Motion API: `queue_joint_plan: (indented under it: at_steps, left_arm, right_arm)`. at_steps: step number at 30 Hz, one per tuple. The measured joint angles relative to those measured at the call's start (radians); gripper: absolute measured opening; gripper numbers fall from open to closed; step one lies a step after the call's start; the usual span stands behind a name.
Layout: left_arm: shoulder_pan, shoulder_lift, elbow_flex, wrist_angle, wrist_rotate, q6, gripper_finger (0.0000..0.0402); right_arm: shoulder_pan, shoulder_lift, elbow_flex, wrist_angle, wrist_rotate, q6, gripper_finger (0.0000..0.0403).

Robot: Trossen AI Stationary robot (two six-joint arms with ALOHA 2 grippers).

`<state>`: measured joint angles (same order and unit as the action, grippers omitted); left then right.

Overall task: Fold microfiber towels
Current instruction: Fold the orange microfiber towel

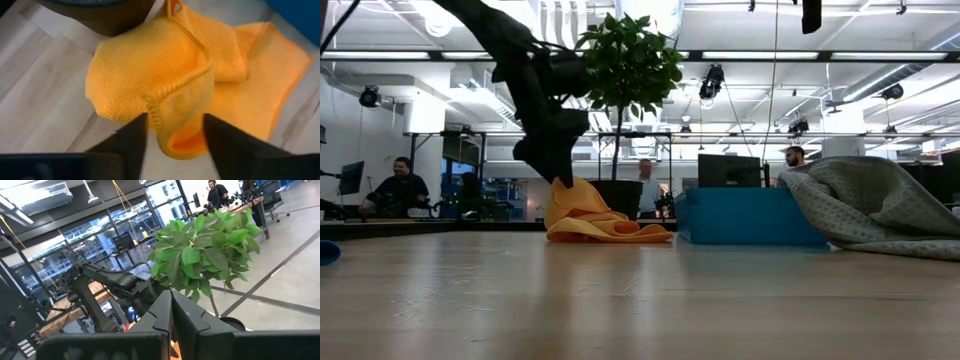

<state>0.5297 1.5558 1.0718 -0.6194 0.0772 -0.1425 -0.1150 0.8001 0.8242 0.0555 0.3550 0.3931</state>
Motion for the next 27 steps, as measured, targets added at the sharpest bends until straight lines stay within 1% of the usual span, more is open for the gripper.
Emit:
queue_joint_plan:
  at_steps: [3, 4, 8, 11, 14, 17, 21, 24, 27]
  left_arm:
    - [-0.001, -0.022, 0.000, -0.009, 0.000, 0.000, 0.0032]
    - [-0.002, -0.036, 0.000, -0.009, 0.000, -0.001, 0.0018]
    - [-0.008, -0.112, 0.000, -0.026, 0.000, 0.042, 0.0006]
    - [-0.025, -0.193, 0.000, -0.031, 0.002, 0.061, 0.0002]
    - [-0.061, -0.296, 0.000, -0.043, 0.024, 0.128, 0.0001]
    - [-0.130, -0.406, 0.000, -0.045, 0.033, 0.195, 0.0000]
    - [-0.260, -0.534, 0.010, -0.056, 0.037, 0.333, 0.0000]
    - [-0.356, -0.582, 0.047, -0.075, 0.037, 0.428, 0.0000]
    - [-0.413, -0.570, 0.136, -0.151, 0.035, 0.438, 0.0000]
  right_arm:
    - [0.000, 0.000, 0.000, 0.000, 0.000, 0.000, 0.0009]
    - [0.000, 0.000, 0.000, 0.000, 0.000, 0.000, 0.0009]
    - [0.000, 0.001, 0.000, 0.000, 0.000, -0.010, 0.0009]
    - [0.000, 0.010, 0.000, 0.001, 0.001, -0.056, 0.0009]
    - [0.000, 0.023, 0.000, 0.004, 0.002, -0.103, 0.0009]
    - [-0.001, 0.047, 0.000, 0.009, 0.004, -0.075, 0.0009]
    - [-0.001, 0.110, 0.000, 0.044, 0.004, -0.048, 0.0009]
    - [-0.001, 0.173, 0.000, 0.107, 0.004, -0.047, 0.0009]
    - [-0.001, 0.245, 0.000, 0.201, 0.004, -0.046, 0.0009]
